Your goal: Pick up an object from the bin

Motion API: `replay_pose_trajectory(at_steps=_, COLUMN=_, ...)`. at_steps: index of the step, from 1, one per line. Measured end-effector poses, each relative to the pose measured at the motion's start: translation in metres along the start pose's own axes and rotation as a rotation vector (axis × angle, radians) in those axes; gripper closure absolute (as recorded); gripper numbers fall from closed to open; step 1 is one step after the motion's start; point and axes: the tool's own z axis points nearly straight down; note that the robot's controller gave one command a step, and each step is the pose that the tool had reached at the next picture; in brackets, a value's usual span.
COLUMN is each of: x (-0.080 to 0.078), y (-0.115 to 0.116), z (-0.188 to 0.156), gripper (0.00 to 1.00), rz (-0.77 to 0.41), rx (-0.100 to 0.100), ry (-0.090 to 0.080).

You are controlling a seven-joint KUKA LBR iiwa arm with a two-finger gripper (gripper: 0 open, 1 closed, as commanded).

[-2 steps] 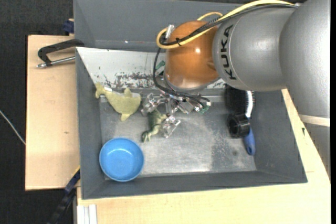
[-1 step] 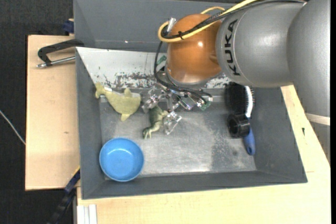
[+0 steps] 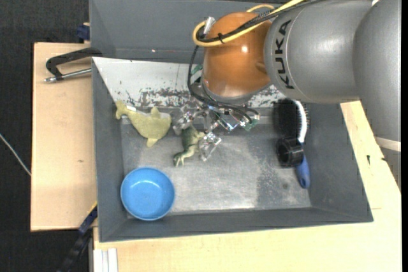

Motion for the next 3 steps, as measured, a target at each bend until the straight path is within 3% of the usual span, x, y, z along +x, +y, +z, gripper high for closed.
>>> replay_pose_trajectory(at_steps=3, x=-0.005, y=-0.001, z=-0.03, gripper=1.0, rz=0.005, rx=0.0, ry=0.001)
